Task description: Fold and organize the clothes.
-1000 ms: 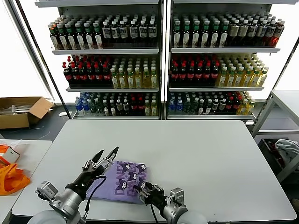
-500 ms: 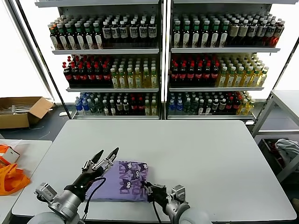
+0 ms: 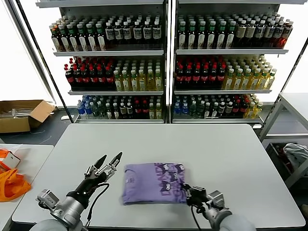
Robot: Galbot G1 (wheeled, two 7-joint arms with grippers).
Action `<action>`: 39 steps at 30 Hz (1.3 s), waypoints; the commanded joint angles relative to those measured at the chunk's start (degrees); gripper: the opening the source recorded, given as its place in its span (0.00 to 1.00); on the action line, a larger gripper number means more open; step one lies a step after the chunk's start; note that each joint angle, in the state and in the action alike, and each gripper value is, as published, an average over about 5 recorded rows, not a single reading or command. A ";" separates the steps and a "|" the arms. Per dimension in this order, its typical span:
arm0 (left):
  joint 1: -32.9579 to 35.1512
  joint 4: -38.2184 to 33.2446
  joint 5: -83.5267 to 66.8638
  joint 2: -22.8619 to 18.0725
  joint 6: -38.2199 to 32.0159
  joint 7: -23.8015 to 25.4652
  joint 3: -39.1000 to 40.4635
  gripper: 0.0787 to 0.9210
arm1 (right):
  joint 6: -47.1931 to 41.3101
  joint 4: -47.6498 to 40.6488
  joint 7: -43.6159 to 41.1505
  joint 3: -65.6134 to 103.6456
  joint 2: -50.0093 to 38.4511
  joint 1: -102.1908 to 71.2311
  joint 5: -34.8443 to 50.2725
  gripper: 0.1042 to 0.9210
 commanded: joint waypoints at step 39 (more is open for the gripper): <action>-1.11 1.29 -1.25 -1.88 -0.56 -0.24 3.29 0.88 | 9.37 -6.34 5.14 -4.45 6.04 2.49 5.84 0.88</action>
